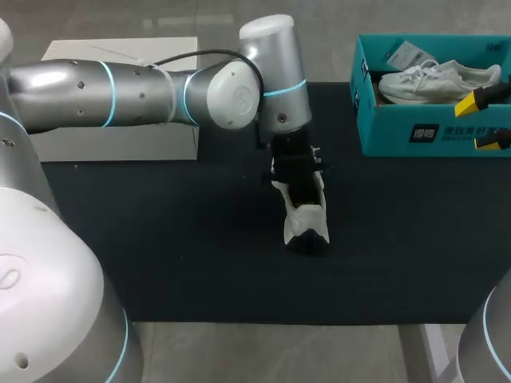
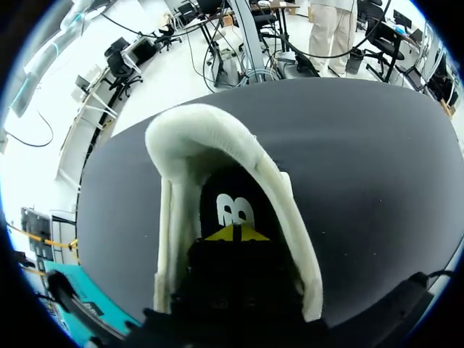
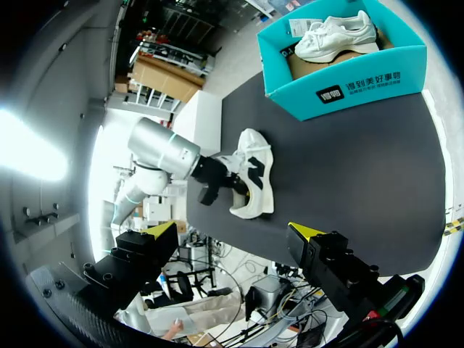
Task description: Take the shoe out of the shoebox, open the shoe tongue, remove and reinsert the insole, then place the shoe into the shoebox
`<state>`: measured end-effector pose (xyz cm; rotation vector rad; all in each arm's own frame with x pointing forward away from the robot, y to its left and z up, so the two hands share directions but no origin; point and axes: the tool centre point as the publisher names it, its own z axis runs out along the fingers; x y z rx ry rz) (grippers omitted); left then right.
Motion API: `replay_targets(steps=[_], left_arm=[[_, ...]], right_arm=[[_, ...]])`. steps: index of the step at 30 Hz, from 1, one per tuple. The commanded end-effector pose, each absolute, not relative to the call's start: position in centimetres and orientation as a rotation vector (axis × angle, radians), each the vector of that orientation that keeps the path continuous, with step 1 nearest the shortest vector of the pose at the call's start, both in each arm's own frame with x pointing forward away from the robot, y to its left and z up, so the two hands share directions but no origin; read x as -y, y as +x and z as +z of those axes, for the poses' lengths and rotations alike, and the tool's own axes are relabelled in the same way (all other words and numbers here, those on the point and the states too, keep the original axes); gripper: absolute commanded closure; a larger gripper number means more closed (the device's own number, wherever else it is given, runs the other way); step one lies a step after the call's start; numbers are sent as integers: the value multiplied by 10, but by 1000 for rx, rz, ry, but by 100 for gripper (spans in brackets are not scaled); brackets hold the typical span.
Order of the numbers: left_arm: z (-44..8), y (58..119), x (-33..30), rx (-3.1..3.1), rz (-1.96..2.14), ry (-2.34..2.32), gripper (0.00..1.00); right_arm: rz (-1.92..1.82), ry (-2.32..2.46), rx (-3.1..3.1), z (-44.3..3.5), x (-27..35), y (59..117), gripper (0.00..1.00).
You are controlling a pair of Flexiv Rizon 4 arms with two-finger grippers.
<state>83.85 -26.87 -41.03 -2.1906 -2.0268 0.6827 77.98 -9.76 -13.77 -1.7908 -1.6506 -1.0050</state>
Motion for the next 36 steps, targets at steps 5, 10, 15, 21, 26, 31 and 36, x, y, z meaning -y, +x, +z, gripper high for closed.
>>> replay_targets(steps=[5,10,15,21,26,31,36], left_arm=[[-408,829,264,2067,710,-2233,100],[-380,825,262,2096,671,-2326,100],[-368,826,261,2132,560,-2388,100],[-383,832,262,2144,326,-2403,100],[-397,833,264,2100,357,-2380,100],[-408,834,266,2094,380,-2349,100],[-420,836,267,2085,401,-2326,100]], right_arm=[[-1004,-1794,1650,-138,97,780,0],[-1004,-1794,1650,-138,97,780,0],[-1004,-1794,1650,-138,97,780,0],[-1004,-1794,1650,-138,97,780,0],[-1004,-1794,1650,-138,97,780,0],[-1004,-1794,1650,-138,97,780,0],[-1004,-1794,1650,-138,97,780,0]])
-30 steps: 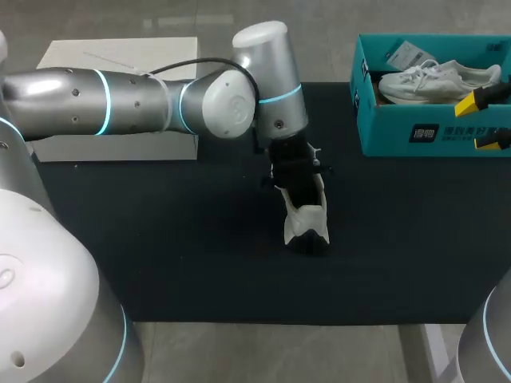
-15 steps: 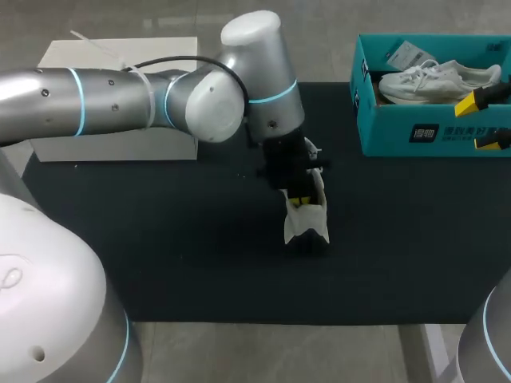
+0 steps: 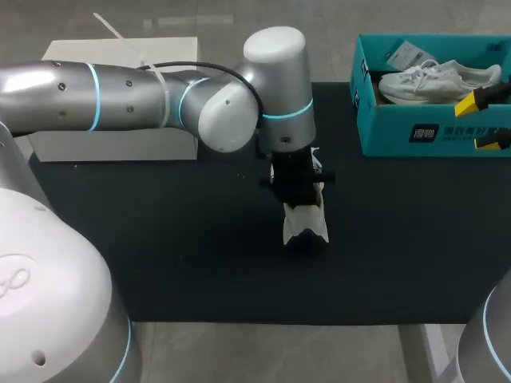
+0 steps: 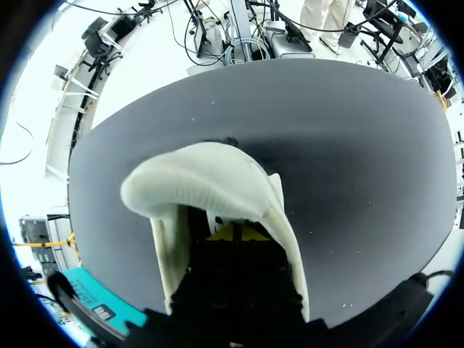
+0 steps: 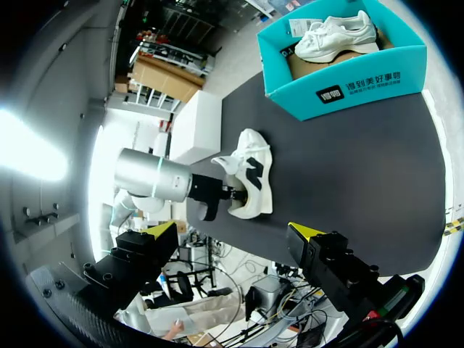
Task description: Take the shoe out of the shoebox, open the shoe tongue, remove and reinsert the insole, then place the shoe into the shoebox
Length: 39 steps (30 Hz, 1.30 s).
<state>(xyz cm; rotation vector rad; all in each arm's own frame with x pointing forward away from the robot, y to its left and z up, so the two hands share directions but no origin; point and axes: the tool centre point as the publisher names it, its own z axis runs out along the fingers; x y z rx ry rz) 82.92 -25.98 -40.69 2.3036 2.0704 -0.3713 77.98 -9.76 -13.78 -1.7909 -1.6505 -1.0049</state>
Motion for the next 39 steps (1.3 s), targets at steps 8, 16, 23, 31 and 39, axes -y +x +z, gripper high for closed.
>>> replay_targets(steps=[8,16,23,31,39], left_arm=[[-399,836,269,-2025,-446,2315,100],[-388,830,277,-1979,-447,2368,100],[-409,827,281,-1990,-486,2392,100],[-422,827,285,-2023,-479,2388,100],[-387,826,277,-1996,-357,2373,100]], right_arm=[[-1004,-1794,1650,-138,97,780,0],[-1004,-1794,1650,-138,97,780,0],[-1004,-1794,1650,-138,97,780,0],[-1004,-1794,1650,-138,97,780,0],[-1004,-1794,1650,-138,97,780,0]])
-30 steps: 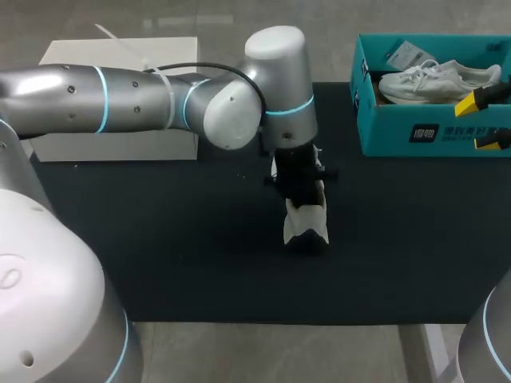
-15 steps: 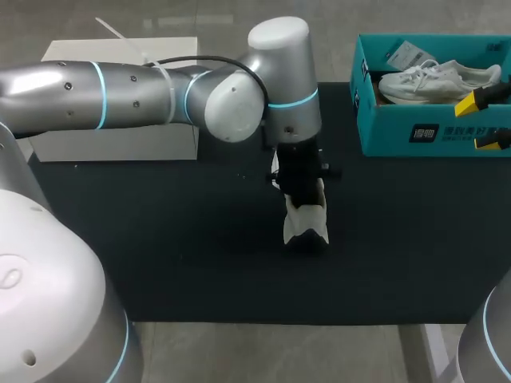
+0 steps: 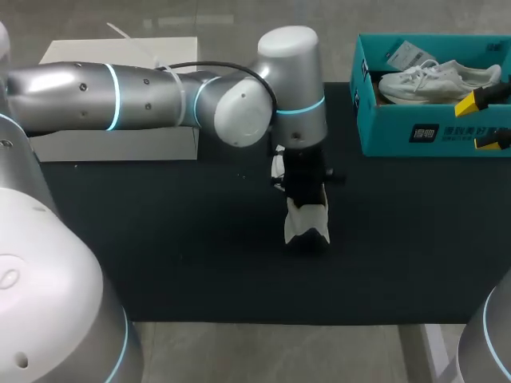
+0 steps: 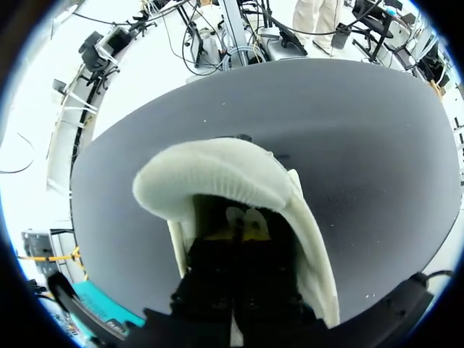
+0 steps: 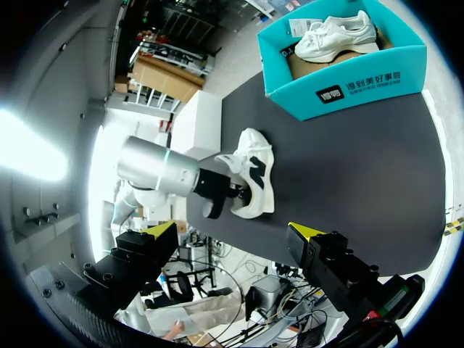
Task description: Take the shoe out of the shoebox, open the shoe tongue, remove and reinsert the insole, then place the shoe into the shoebox
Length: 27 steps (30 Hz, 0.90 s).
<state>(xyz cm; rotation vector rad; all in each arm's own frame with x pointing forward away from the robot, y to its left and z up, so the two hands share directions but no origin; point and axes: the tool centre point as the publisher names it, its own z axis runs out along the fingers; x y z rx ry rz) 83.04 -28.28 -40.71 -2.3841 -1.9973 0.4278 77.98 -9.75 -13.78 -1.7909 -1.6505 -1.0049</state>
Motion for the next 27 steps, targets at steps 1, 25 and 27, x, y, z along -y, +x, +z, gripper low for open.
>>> replay_targets(steps=[1,25,27], left_arm=[[-380,827,276,2030,328,-2416,100],[-374,880,269,2250,-38,-2370,100],[-373,883,266,2265,-47,-2355,100]], right_arm=[[-1004,-1794,1650,-138,97,780,0],[-1004,-1794,1650,-138,97,780,0],[-1004,-1794,1650,-138,97,780,0]])
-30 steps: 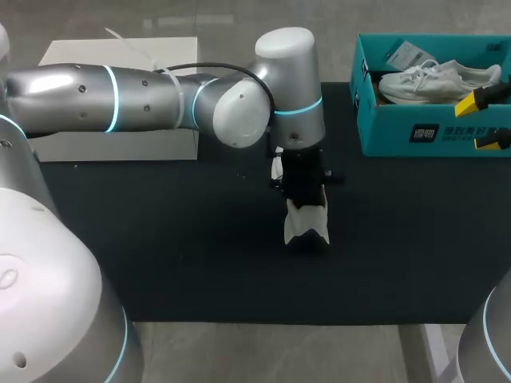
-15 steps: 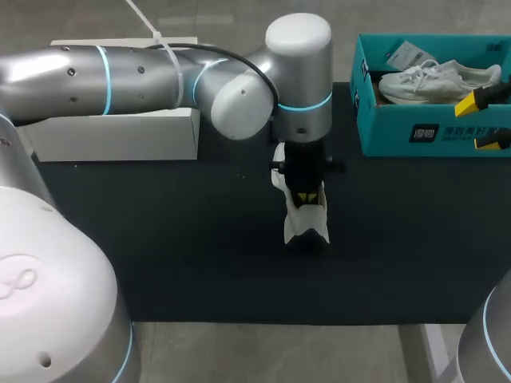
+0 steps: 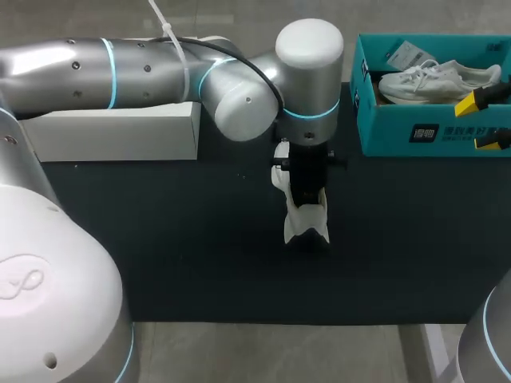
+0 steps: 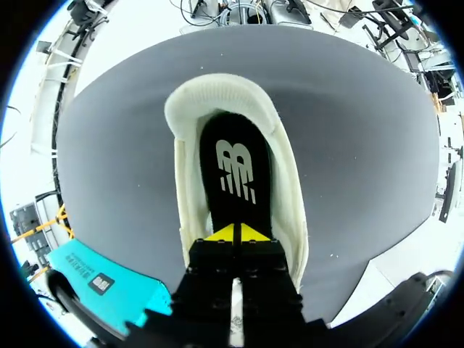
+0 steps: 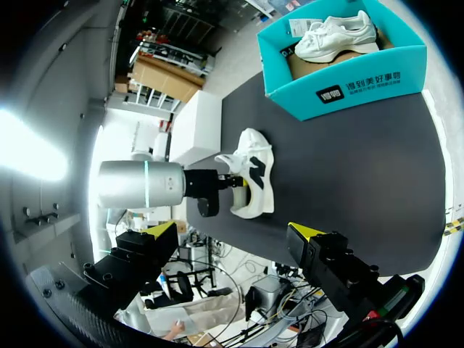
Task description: Take the shoe out of the shoebox, open the shoe tongue, remove and reinsert the insole, then place the shoe into the shoebox
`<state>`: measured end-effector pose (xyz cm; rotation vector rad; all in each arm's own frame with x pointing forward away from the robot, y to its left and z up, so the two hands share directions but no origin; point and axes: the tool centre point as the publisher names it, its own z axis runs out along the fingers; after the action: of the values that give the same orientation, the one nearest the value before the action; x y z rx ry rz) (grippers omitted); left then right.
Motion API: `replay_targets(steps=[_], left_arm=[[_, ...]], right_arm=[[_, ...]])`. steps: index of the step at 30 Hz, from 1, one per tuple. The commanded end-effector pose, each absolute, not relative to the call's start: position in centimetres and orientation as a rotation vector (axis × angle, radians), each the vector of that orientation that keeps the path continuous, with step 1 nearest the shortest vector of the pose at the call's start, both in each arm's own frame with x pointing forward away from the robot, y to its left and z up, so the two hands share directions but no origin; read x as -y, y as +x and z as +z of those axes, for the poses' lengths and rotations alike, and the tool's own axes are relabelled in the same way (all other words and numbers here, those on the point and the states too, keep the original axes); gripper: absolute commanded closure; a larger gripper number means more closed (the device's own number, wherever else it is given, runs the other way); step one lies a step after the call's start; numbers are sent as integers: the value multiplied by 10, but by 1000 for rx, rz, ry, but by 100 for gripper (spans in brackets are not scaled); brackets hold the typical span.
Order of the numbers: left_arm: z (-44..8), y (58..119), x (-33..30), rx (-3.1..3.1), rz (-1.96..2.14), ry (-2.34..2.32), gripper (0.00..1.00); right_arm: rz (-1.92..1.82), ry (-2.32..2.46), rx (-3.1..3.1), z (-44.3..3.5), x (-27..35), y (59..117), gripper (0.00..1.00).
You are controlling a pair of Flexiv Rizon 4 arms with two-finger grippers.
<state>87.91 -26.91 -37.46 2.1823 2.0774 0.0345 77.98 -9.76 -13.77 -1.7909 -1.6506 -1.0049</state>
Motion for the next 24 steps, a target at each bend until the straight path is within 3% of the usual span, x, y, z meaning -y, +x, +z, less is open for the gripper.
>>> replay_targets(steps=[1,10,12,14,16,18,24], left_arm=[[-372,885,264,-2094,37,2173,100],[-371,888,256,-2097,42,2178,98],[-370,888,256,-2096,56,2167,75],[-369,888,255,-2095,56,2160,58],[-368,889,255,-2095,54,2159,49],[-367,888,255,-2088,46,2165,29],[-365,885,257,-2063,21,2189,23]], right_arm=[[-1004,-1794,1650,-138,97,780,0],[-1004,-1794,1650,-138,97,780,0],[-1004,-1794,1650,-138,97,780,0],[-1004,-1794,1650,-138,97,780,0],[-1004,-1794,1650,-138,97,780,0],[-1004,-1794,1650,-138,97,780,0],[-1004,-1794,1650,-138,97,780,0]])
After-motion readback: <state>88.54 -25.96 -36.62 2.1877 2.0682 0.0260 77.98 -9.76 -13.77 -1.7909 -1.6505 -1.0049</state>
